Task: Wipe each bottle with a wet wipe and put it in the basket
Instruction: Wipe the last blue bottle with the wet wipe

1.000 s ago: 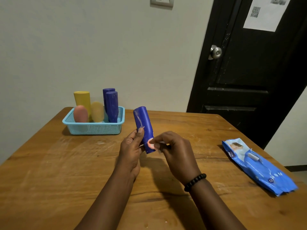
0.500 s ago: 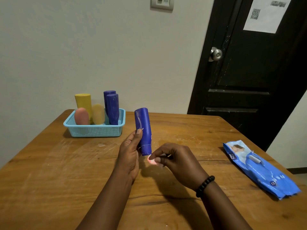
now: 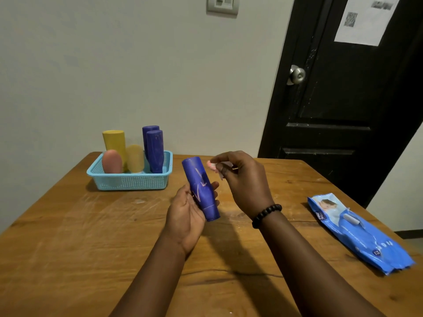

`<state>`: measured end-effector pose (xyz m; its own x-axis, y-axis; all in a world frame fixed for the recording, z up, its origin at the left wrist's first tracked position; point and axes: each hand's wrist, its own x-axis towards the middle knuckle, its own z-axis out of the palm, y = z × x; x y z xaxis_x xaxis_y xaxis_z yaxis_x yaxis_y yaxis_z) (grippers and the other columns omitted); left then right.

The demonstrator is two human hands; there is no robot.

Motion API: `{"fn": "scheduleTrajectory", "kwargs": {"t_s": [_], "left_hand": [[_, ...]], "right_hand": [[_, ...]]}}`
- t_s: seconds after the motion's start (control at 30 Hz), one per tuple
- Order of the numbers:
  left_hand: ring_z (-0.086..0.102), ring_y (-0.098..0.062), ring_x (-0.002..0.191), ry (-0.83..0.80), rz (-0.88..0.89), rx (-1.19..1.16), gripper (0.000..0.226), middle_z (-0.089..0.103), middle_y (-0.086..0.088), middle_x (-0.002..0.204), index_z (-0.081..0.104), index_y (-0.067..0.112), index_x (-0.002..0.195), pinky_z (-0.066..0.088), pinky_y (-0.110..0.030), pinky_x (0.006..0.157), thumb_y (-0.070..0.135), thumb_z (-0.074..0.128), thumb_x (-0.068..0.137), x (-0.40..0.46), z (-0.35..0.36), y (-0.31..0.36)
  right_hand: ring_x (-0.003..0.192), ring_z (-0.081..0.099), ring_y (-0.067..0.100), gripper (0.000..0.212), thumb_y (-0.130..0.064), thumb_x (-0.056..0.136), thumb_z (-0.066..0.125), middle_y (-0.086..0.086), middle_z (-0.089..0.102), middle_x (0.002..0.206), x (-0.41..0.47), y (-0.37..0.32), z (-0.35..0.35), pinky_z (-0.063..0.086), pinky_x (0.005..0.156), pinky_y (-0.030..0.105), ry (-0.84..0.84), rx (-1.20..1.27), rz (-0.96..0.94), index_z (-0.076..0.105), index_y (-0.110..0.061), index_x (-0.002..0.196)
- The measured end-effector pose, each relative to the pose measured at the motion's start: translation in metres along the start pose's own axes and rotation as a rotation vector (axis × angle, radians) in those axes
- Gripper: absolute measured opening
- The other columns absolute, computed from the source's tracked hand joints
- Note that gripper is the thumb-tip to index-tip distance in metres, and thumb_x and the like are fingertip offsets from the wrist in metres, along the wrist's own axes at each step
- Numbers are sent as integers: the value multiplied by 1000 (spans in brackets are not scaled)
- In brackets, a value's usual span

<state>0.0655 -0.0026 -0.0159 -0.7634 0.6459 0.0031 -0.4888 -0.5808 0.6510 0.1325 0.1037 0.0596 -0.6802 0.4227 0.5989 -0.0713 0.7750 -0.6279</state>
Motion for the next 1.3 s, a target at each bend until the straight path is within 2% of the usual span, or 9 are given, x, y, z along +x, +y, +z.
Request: {"fn": "scheduleTrajectory", "kwargs": {"t_s": [0.1,0.27,0.47,0.73,0.93,1.0,1.07,1.13,1.3], "left_hand": [[62,-30,110,-34,6,79,39,68,-21,122,54,15,134,45,-47,103,32,40,102,-2,2,-1],[65,-26,109,-47,52,205,30,74,-14,111,59,17,122,49,-44,102,33,42,103,-4,6,-1],[66,-27,110,-32,64,233,32,75,-10,111,61,17,121,50,-45,99,34,42,102,-2,4,-3],[73,-17,91,-22,81,167,36,76,-11,97,60,9,117,60,-31,77,33,36,105,0,2,-4],[69,-24,101,-4,44,158,45,72,-17,114,51,11,133,54,-42,91,41,39,101,-4,3,0],[70,-22,101,-22,41,147,45,73,-16,113,54,9,130,55,-39,88,40,40,101,-3,4,-1],[70,-21,101,-43,47,178,38,75,-12,108,60,10,123,54,-38,91,36,39,104,-5,6,-4],[67,-24,105,-56,44,224,35,75,-10,109,62,14,120,51,-41,97,35,39,104,-8,9,-6],[65,-26,114,-63,23,189,37,70,-15,120,62,12,124,46,-47,106,35,44,102,-10,10,-6]], "right_hand": [[94,59,1,15,-12,91,67,-4,66,106,4,0,1,44,71,0,29,9,-31,71,-16,104],[95,58,3,17,-8,90,66,-2,64,108,12,-5,0,45,72,1,53,-37,-113,70,-13,106],[93,59,3,17,-7,90,64,-2,64,107,0,-2,-1,49,75,8,-86,-54,-142,69,-13,105],[97,58,-7,22,-4,86,66,-13,64,104,-50,14,0,45,84,5,-171,6,-82,71,-18,103],[98,59,-6,22,-7,88,65,-14,67,105,-64,21,-10,47,83,7,-324,-3,-48,72,-23,102],[97,60,-5,20,-13,88,65,-14,67,103,-58,18,-15,49,83,11,-276,76,-9,71,-24,103],[95,61,-3,19,-20,87,64,-14,67,102,-45,10,-19,51,80,13,-99,160,9,70,-22,105],[94,61,-1,20,-16,88,65,-9,66,105,-29,3,-19,49,77,8,29,105,-44,69,-17,108],[98,57,3,23,-11,85,68,-1,62,111,-25,2,-2,48,80,9,24,-96,-162,68,-14,109]]}}
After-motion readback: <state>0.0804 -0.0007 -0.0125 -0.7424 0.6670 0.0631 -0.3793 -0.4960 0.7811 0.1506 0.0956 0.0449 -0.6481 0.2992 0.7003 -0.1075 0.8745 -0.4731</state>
